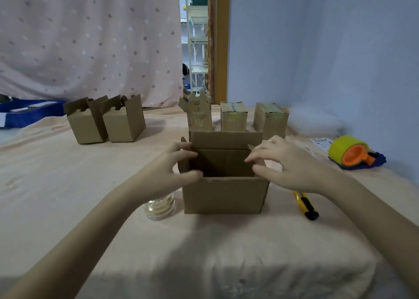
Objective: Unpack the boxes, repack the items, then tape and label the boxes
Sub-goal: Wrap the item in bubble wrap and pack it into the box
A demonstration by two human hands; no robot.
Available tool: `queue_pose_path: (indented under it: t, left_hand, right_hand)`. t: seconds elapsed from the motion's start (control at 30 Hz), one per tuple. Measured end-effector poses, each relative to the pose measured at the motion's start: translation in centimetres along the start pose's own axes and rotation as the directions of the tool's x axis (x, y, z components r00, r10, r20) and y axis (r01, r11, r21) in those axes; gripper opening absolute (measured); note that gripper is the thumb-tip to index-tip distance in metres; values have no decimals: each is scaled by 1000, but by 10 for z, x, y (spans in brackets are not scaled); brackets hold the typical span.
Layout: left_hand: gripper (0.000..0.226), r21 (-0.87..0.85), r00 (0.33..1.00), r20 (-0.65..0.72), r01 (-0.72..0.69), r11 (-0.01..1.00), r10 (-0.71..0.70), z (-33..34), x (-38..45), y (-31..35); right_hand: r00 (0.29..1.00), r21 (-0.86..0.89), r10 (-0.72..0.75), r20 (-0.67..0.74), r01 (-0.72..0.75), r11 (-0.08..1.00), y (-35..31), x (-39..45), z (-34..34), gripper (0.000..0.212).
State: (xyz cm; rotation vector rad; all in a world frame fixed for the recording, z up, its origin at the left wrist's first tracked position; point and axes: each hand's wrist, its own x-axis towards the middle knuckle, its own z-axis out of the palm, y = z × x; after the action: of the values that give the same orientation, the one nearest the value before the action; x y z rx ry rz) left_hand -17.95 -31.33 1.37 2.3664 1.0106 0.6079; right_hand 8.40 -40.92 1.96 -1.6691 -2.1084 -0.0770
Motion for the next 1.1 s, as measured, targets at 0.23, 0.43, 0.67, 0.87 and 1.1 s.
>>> queue_pose_path:
  t: [0.23, 0.43, 0.67, 0.87, 1.1]
  left_hand:
    - [110, 90, 994, -92, -54, 994, 63, 19, -26, -10]
    - [109, 597, 978, -188, 37, 802, 95, 29, -18, -18]
    - [96, 689, 998, 19, 24, 724, -52, 20, 11, -10]
    - [78, 735, 984, 180, -128, 666, -9, 8, 26, 1]
    - [87, 688, 945, 318, -282, 669, 71, 13, 59, 8]
  right_hand:
    - [928, 106, 150, -341, -121, 987, 9, -34, 40, 29]
    - [809, 362, 486, -331, -367, 857, 17, -39, 70, 34]
    - [935, -189, 191, -299, -254, 948, 29, -20, 63, 65]
    - [934, 3, 354, 44, -354, 935, 36, -14, 50, 41]
    - [986, -225, -49, -159, 12, 974, 32, 29, 24, 64]
